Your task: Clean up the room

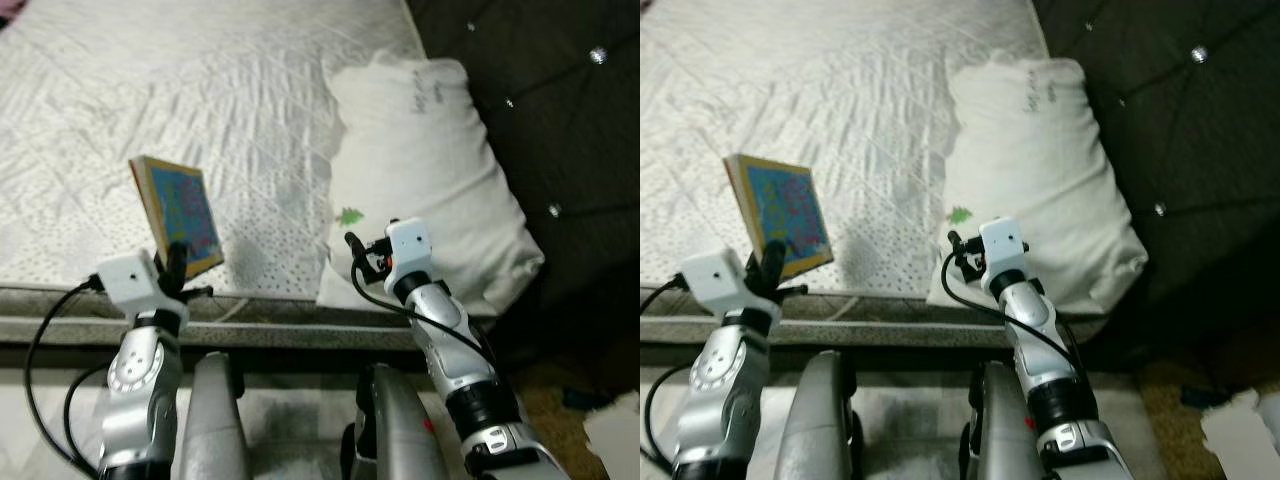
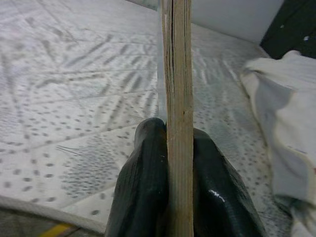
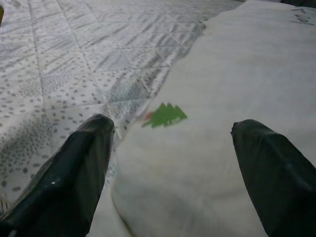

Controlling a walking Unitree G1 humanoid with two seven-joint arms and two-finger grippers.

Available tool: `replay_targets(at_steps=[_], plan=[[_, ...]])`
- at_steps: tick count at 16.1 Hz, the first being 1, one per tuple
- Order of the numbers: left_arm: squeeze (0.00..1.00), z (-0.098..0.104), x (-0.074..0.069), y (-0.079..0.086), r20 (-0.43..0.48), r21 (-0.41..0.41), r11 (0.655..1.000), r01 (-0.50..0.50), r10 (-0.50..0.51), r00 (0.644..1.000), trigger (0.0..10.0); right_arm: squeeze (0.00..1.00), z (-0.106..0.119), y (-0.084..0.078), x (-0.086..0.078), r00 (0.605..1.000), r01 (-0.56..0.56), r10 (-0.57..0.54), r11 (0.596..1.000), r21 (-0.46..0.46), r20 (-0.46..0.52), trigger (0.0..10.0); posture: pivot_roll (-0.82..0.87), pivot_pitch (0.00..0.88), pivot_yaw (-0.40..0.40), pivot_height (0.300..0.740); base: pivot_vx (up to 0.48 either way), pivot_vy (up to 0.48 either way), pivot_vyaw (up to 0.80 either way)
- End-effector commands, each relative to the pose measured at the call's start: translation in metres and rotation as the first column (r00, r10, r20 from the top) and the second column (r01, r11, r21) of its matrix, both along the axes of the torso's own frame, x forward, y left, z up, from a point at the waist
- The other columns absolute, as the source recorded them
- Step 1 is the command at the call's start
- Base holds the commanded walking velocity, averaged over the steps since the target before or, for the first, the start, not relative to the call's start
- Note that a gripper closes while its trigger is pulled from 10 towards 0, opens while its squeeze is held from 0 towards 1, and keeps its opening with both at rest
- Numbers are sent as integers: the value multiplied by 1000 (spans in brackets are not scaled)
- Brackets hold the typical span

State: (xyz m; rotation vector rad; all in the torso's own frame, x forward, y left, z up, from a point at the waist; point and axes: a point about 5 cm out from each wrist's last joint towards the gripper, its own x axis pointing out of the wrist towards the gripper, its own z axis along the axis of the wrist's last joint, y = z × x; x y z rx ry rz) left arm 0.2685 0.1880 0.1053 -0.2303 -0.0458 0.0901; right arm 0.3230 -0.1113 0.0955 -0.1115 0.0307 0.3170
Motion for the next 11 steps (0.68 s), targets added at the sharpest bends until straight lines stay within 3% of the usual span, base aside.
replay_targets(at_steps=[1,7,9,11], plan=[[0,10,6,-5,51,-8,1000,10,-9,999,10000,0,2,-1,0,1000,2,-2,1000,-3,-1,10000,47,166,-49,571,0,0,0],[0,22,33,-23,88,-114,992,50,-40,995,10000,0,3,-1,0,1000,0,0,1000,-1,3,10000,39,170,-54,571,0,0,0],[0,19,37,-25,48,-126,991,41,-35,998,10000,0,4,-2,0,1000,5,-5,1000,-1,6,10000,25,170,-54,571,0,0,0],[0,9,41,-26,-34,-206,978,30,-38,999,10000,0,6,-6,0,1000,20,-20,1000,-4,16,10000,23,174,-55,571,0,0,0]])
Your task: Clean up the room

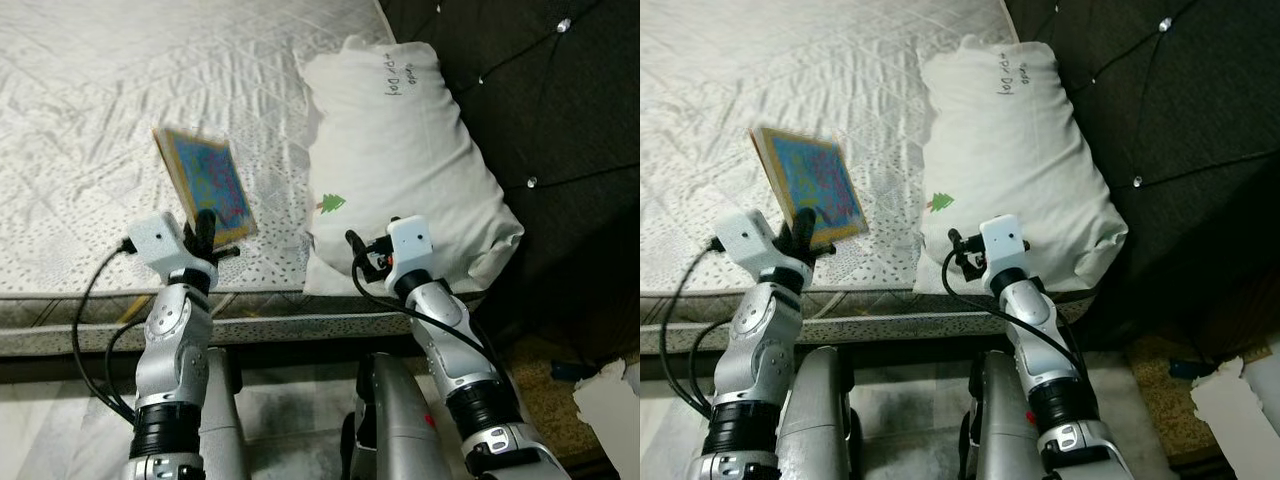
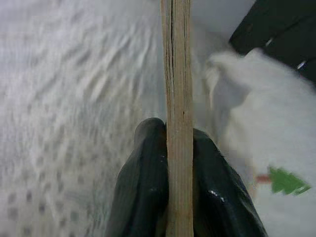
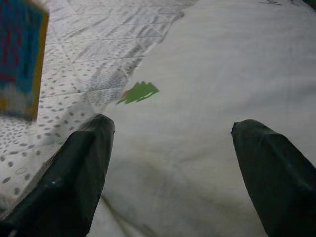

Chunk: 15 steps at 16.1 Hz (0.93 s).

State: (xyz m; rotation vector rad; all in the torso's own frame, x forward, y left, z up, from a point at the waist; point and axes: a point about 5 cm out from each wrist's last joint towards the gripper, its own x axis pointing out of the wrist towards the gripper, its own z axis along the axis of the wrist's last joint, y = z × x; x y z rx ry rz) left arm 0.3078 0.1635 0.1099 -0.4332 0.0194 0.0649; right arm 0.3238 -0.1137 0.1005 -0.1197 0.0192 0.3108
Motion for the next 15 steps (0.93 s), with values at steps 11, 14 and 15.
replay_targets(at_steps=[11,14,15], plan=[[0,-10,6,-14,-251,-234,959,158,-217,943,10000,0,0,-14,-3,1000,27,-27,998,-51,-5,10000,17,181,-68,571,0,0,0],[0,-16,10,-8,-290,-274,943,189,-269,918,10000,0,-1,-14,-3,1000,26,-27,998,-53,-7,10000,18,179,-68,571,0,0,0],[0,-16,11,-7,-291,-280,941,191,-273,917,10000,0,-1,-14,-3,1000,27,-27,998,-53,-7,10000,15,178,-69,571,0,0,0]])
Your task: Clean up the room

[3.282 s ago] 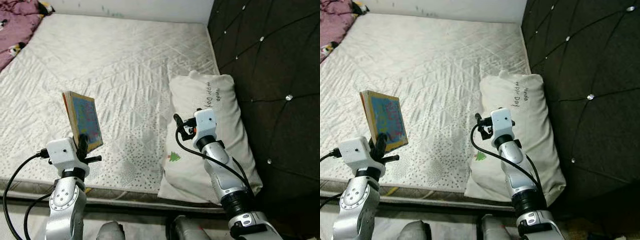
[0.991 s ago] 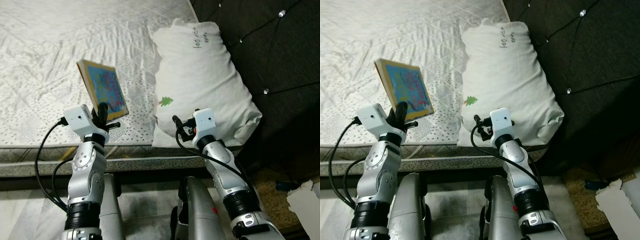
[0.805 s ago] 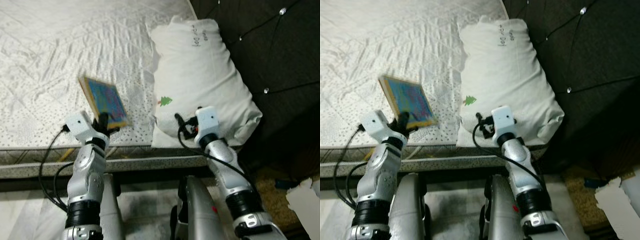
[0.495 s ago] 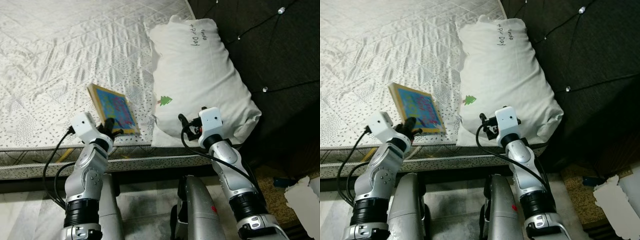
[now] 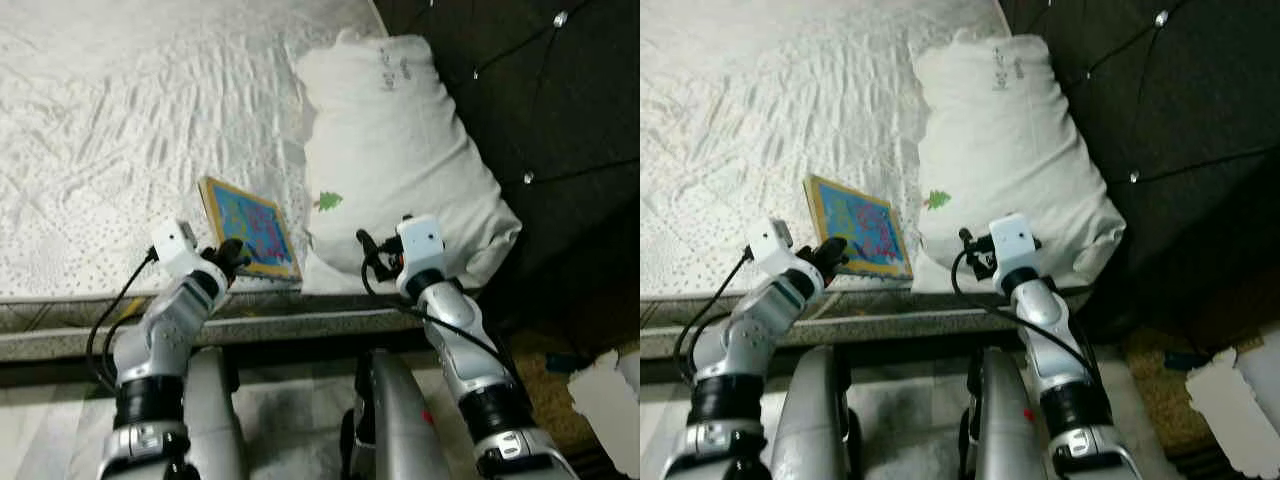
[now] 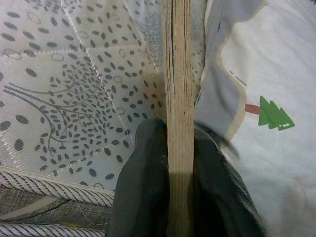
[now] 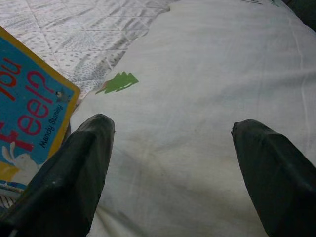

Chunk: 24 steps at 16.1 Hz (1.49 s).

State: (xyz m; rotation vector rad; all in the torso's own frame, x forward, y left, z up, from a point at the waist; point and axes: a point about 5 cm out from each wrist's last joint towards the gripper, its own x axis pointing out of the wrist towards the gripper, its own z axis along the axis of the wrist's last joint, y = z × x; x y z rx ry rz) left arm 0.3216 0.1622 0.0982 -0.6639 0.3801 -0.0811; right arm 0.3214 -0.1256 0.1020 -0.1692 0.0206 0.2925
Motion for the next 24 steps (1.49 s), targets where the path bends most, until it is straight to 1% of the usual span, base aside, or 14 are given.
replay_targets(at_steps=[1,2,5,7,8,10,13,16,18,20,21,22,23,24], plan=[[0,-6,0,-4,-40,-24,999,37,-38,998,10000,0,-3,-2,-1,1000,10,-10,1000,-5,-15,10000,15,178,-69,571,0,0,0],[0,-8,3,-2,-55,-38,998,45,-47,997,10000,0,-3,-2,0,1000,10,-10,1000,-6,-16,10000,12,173,-70,571,0,0,0],[0,-15,9,1,-88,-15,996,87,-88,992,10000,0,-3,-2,0,1000,8,-8,1000,-9,-18,10000,9,171,-71,571,0,0,0],[0,-18,15,4,-103,-44,995,91,-95,990,10000,0,-3,-3,0,1000,7,-8,1000,-12,-17,10000,7,168,-74,571,0,0,0],[0,-18,18,6,-110,-8,995,97,-97,989,10000,0,-3,-3,0,1000,7,-7,1000,-13,-16,10000,2,167,-74,571,0,0,0],[0,-7,26,-1,-58,-88,988,123,-129,990,10000,0,-3,-3,0,1000,11,-11,1000,-16,-15,10000,0,169,-73,571,0,0,0],[0,-7,29,-4,-55,-91,984,151,-157,986,10000,0,-3,-4,0,1000,12,-12,1000,-18,-15,10000,-3,170,-75,571,0,0,0],[0,-7,33,4,-62,-97,983,155,-161,985,10000,0,-2,-4,0,1000,14,-14,1000,-19,-14,10000,-9,174,-77,571,0,0,0],[0,-5,33,-2,-51,-132,972,195,-203,978,10000,0,-2,-4,1,1000,13,-13,1000,-21,-16,10000,-7,174,-76,571,0,0,0],[0,-7,33,-4,-57,-124,970,207,-216,975,10000,0,-3,-4,1,1000,13,-14,1000,-21,-17,10000,-8,174,-76,571,0,0,0],[149,-10,33,-4,-68,-108,972,206,-214,974,10000,0,-3,-4,1,1000,14,-14,1000,-21,-17,10000,-9,174,-76,571,0,0,0],[502,-13,32,-1,-82,-95,976,195,-203,976,10000,0,-3,-3,1,1000,15,-15,1000,-20,-17,10000,-10,174,-76,571,0,0,0],[914,-18,31,3,-102,-85,981,176,-184,978,10000,0,-3,-3,1,1000,16,-16,1000,-20,-18,10000,-9,174,-75,571,0,0,0],[1000,-22,30,9,-121,-70,986,152,-160,980,10000,0,-3,-3,2,1000,16,-16,1000,-19,-19,10000,-9,174,-75,571,0,0,0]])
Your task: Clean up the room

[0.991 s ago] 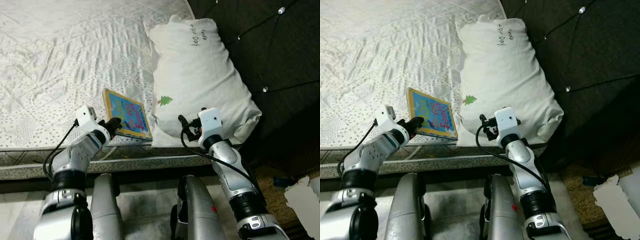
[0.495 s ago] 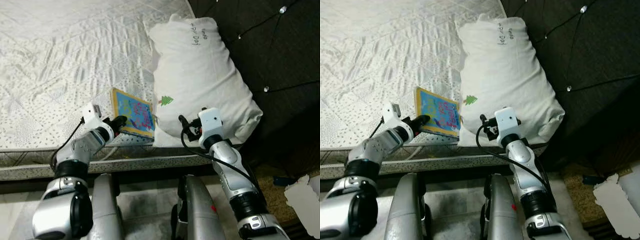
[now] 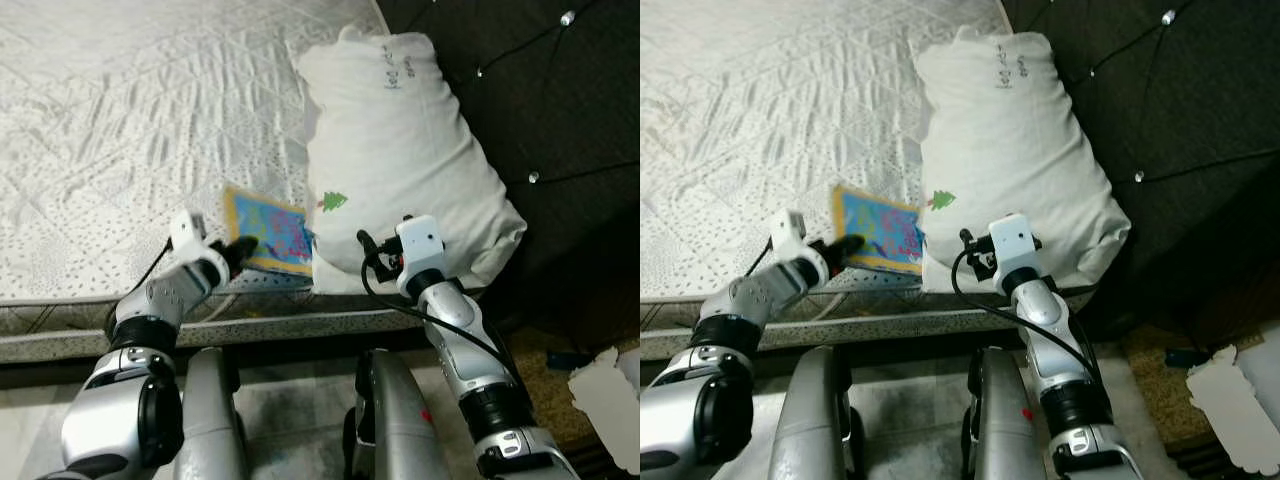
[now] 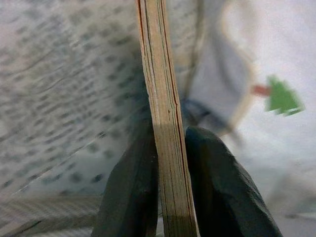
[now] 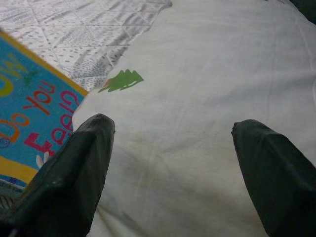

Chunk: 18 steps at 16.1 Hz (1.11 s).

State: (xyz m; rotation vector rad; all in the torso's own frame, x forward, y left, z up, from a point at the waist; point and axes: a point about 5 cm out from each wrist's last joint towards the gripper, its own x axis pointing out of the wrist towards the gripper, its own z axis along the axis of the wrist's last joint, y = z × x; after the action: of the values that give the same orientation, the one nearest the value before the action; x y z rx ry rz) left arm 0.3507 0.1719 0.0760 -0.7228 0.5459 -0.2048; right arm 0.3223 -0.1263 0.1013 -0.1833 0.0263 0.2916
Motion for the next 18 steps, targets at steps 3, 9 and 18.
replay_targets(at_steps=[3,9,18], plan=[[1000,-2,0,17,-13,65,996,-61,62,998,10000,0,-2,-2,1,1000,17,-17,1000,-3,-17,10000,-9,173,-75,571,0,0,0],[1000,10,6,51,29,98,973,-207,206,978,10000,0,-2,-3,3,1000,22,-22,1000,-5,-18,10000,-11,165,-77,571,0,0,0],[1000,8,10,27,96,263,960,-102,79,992,10000,0,-3,-1,5,1000,22,-22,1000,-3,-18,10000,0,152,-70,571,0,0,0]])
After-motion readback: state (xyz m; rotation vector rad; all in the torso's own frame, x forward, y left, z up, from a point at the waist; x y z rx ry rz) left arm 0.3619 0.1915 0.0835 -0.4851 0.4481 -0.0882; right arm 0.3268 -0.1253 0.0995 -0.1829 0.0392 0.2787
